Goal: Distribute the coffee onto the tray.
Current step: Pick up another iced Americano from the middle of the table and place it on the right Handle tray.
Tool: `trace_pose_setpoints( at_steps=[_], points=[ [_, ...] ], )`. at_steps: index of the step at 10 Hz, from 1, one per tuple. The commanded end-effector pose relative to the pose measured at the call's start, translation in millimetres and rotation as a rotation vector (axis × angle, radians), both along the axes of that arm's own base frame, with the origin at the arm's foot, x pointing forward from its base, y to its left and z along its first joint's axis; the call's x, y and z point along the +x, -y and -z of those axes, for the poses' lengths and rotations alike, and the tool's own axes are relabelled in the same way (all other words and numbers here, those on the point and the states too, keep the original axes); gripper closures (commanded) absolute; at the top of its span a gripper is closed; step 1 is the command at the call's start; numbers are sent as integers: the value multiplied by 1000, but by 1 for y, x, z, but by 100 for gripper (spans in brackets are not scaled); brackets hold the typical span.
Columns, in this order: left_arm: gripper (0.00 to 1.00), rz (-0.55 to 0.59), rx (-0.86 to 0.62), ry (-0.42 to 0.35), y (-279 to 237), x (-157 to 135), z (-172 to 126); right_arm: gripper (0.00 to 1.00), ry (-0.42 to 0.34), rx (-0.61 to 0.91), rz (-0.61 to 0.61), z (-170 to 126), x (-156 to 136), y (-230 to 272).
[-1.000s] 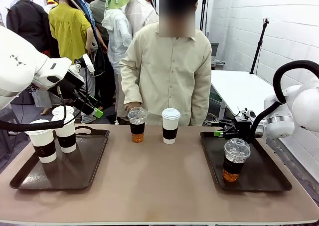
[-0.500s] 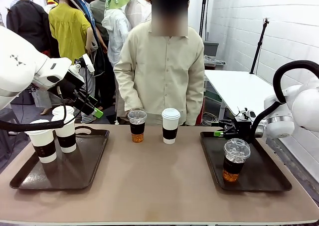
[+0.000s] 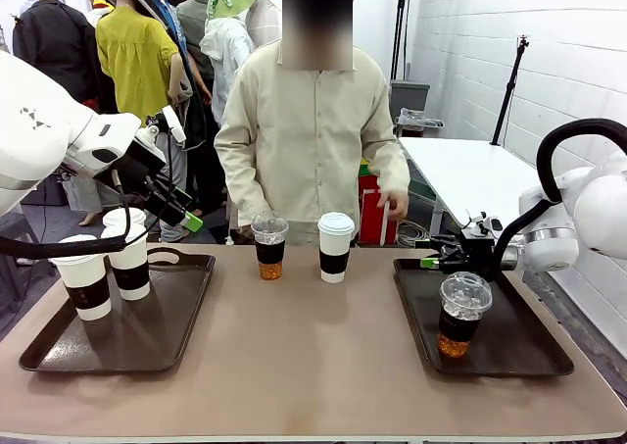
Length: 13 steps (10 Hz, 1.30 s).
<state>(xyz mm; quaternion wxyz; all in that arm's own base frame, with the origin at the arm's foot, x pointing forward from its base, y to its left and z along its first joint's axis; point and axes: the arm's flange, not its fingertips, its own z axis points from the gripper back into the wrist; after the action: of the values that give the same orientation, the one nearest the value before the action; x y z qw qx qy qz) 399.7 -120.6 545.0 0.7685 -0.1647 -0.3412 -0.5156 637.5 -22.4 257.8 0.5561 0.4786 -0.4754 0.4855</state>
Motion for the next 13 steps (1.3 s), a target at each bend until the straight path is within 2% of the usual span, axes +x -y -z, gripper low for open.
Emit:
trace_pose_setpoints(
  at_steps=[1, 13],
  points=[
    [0, 21, -15, 5, -3, 2, 1, 0, 1, -2, -1, -1, 0, -2],
    [0, 21, -15, 5, -3, 2, 1, 0, 1, -2, -1, -1, 0, -2]
  ],
)
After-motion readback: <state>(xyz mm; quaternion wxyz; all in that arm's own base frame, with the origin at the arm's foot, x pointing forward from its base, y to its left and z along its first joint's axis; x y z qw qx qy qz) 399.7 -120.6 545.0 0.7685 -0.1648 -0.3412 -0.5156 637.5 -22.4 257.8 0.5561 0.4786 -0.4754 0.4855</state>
